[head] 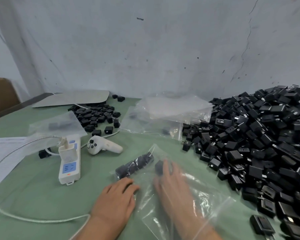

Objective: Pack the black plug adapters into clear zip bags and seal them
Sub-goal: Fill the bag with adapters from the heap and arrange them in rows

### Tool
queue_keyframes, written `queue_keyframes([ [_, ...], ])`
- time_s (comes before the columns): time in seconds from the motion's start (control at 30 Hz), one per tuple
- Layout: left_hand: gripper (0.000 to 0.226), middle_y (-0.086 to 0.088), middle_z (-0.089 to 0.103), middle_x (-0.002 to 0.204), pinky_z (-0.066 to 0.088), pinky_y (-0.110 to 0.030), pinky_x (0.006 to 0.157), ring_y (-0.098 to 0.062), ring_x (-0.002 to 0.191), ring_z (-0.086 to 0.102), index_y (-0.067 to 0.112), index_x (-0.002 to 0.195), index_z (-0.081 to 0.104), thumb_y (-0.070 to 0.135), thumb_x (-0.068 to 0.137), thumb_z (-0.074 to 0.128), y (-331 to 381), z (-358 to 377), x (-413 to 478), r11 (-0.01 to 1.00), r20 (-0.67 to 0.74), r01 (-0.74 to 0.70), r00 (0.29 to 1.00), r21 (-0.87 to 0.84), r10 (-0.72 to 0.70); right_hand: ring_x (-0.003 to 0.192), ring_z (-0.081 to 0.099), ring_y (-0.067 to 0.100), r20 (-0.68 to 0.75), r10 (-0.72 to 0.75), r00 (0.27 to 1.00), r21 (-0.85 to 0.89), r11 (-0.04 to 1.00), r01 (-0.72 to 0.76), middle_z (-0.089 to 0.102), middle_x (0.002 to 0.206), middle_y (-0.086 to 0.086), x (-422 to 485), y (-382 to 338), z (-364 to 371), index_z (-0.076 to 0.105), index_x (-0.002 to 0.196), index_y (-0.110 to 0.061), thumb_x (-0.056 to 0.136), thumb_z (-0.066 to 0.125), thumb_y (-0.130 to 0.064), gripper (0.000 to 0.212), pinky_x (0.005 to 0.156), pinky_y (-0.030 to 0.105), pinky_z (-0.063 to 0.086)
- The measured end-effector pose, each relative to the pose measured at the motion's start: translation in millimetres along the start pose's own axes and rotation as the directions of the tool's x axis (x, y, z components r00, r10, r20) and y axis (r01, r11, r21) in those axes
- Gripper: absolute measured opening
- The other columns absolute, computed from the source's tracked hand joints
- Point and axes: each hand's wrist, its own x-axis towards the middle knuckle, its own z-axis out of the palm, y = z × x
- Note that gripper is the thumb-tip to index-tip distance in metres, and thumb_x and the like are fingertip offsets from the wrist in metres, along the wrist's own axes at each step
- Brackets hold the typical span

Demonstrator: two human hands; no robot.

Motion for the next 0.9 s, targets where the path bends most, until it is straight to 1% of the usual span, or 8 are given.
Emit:
queue_keyframes([
  [0.1,0.037,0.007,0.073,0.091,0.037,-0.022,0.077,-0.008,0.079,0.073,0.028,0.084,0.077,0.032,0.076,0.040,0,1,-1,1.000,0.017,0.018,1.000,-0.011,-0.018,0.089,0.069,0.022,-0.076,-0.181,0.981,-0.083,0.981,0.174,0.067,0.115,0.006,-16,1,-1,0.073,0.107,-0.014,0.066,0.087,-0.028,0.046,0.067,0.032,0.060],
  [0.17,0.037,0.007,0.073,0.093,0.037,-0.022,0.077,-0.008,0.081,0.073,0.028,0.085,0.076,0.032,0.077,0.040,-1,1,-1,0.999,0.033,0.029,0.999,-0.016,-0.028,0.085,0.068,0.016,-0.089,-0.290,0.953,-0.107,0.954,0.281,0.069,0.104,-0.003,-21,2,2,0.075,0.097,-0.023,0.072,0.078,-0.030,0.026,0.066,0.027,0.059],
  [0.27,0.037,0.009,0.073,0.093,0.038,-0.022,0.078,-0.006,0.082,0.072,0.029,0.085,0.076,0.031,0.077,0.040,-1,0,-2,0.999,0.051,0.030,0.998,-0.022,-0.029,0.106,0.064,0.013,-0.002,-0.362,0.932,-0.139,0.923,0.359,0.065,0.119,-0.006,-14,0,0,0.069,0.116,-0.024,0.095,0.051,-0.033,0.029,0.089,0.029,0.054],
  [0.33,0.037,0.009,0.072,0.092,0.037,-0.021,0.077,-0.006,0.082,0.072,0.029,0.085,0.076,0.031,0.076,0.040,0,-1,-2,0.999,0.054,0.033,0.998,-0.028,-0.032,0.131,0.046,0.018,0.059,-0.342,0.938,-0.122,0.930,0.347,0.047,0.145,-0.002,-4,-1,2,0.048,0.139,-0.021,0.105,0.032,-0.036,0.041,0.111,0.034,0.036],
  [0.4,0.036,0.009,0.072,0.092,0.037,-0.022,0.077,-0.007,0.082,0.072,0.028,0.084,0.076,0.031,0.076,0.040,-1,0,-2,0.999,0.048,0.033,0.998,-0.030,-0.032,0.141,0.031,0.021,0.103,-0.303,0.947,-0.131,0.940,0.315,0.031,0.156,0.002,2,-1,0,0.033,0.148,-0.020,0.107,0.024,-0.037,0.046,0.118,0.035,0.024],
  [0.67,0.036,0.007,0.073,0.093,0.038,-0.022,0.077,-0.008,0.082,0.073,0.026,0.084,0.076,0.029,0.077,0.041,-1,1,-2,0.999,0.034,0.032,0.999,-0.021,-0.031,0.152,0.013,0.025,0.152,-0.236,0.960,-0.121,0.959,0.255,0.020,0.163,0.007,15,-7,3,0.026,0.153,-0.015,0.107,0.026,-0.038,0.051,0.124,0.040,0.014],
  [0.77,0.036,0.008,0.073,0.093,0.038,-0.022,0.077,-0.006,0.082,0.072,0.026,0.083,0.076,0.030,0.077,0.041,-1,0,-2,0.999,0.038,0.038,0.999,-0.028,-0.037,0.148,0.021,0.022,0.159,-0.233,0.959,-0.056,0.968,0.244,0.026,0.160,0.004,18,-5,2,0.032,0.151,-0.018,0.107,0.026,-0.041,0.050,0.123,0.037,0.017],
  [0.9,0.036,0.010,0.072,0.093,0.037,-0.021,0.076,-0.006,0.082,0.072,0.028,0.085,0.076,0.030,0.077,0.040,-1,-1,-2,0.999,0.056,0.032,0.998,-0.027,-0.030,0.111,0.053,0.024,0.176,-0.158,0.972,0.024,0.987,0.156,0.051,0.129,0.007,10,-3,-3,0.042,0.131,-0.025,0.106,0.032,-0.038,0.030,0.087,0.031,0.040],
])
